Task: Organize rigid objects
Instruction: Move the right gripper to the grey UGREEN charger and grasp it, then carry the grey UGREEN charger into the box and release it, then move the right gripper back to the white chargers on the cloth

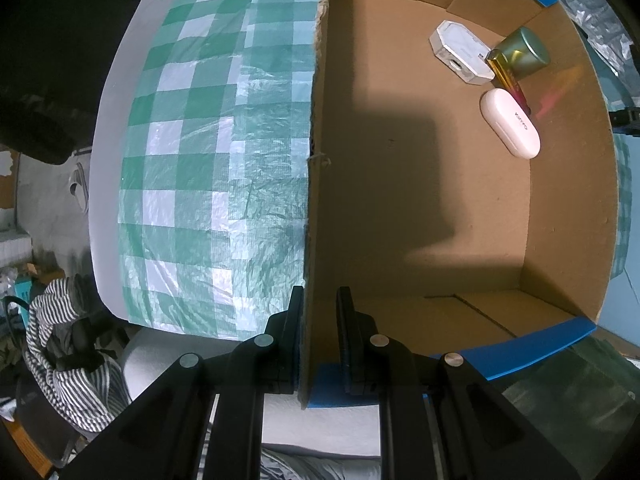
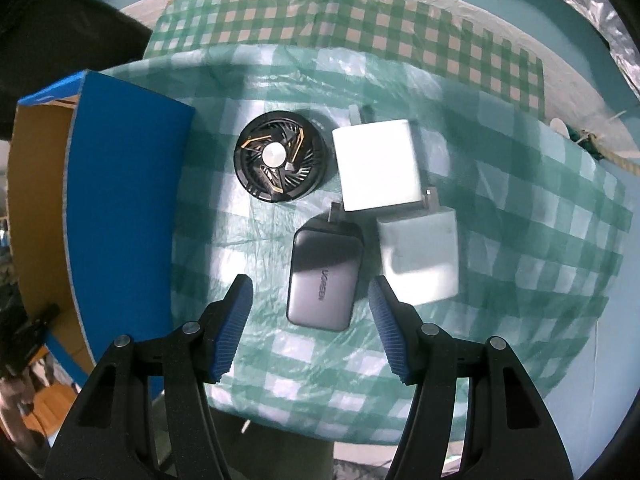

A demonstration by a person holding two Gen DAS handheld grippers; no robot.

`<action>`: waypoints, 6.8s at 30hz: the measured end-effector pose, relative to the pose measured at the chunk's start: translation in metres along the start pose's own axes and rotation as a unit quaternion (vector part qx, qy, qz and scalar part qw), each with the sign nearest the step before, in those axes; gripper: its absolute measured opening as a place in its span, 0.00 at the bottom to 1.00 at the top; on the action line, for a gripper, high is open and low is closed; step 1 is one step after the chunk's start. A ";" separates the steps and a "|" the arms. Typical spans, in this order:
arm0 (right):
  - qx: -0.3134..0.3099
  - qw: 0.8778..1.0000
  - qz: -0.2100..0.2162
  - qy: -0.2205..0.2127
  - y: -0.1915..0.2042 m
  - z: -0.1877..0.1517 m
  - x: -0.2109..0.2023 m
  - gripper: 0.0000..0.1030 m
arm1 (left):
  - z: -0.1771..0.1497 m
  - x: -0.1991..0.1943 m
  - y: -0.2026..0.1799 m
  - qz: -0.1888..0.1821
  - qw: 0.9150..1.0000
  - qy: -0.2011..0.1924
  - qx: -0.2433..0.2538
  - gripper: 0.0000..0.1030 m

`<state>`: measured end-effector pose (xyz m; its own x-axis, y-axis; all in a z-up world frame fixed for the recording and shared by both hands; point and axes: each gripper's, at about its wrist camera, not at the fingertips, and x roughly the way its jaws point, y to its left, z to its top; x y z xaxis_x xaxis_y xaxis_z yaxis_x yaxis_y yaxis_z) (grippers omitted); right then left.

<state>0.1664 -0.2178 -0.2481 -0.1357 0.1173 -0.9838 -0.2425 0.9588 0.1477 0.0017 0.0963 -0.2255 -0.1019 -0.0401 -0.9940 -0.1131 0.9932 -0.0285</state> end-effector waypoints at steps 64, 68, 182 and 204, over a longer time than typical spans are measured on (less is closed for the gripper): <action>-0.118 0.989 -0.064 -0.058 0.068 -0.046 -0.031 0.39 | -0.007 -0.001 0.005 -0.005 1.000 -0.005 0.004 0.14; -0.136 0.986 -0.065 -0.065 0.076 -0.051 -0.043 0.39 | -0.007 -0.003 0.005 -0.006 1.000 -0.007 0.006 0.14; -0.238 0.963 -0.075 -0.100 0.106 -0.063 -0.104 0.59 | -0.008 -0.008 0.013 -0.005 1.000 -0.008 0.003 0.14; -0.091 0.988 -0.104 -0.070 -0.037 -0.009 0.003 0.61 | -0.013 -0.004 0.016 -0.003 1.000 -0.013 -0.006 0.14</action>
<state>0.1661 -0.2550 -0.2557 0.0669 -0.0295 -0.9973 -0.4219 0.9050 -0.0550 -0.0124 0.1106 -0.2205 -0.0762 -0.0427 -0.9962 -0.1263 0.9915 -0.0329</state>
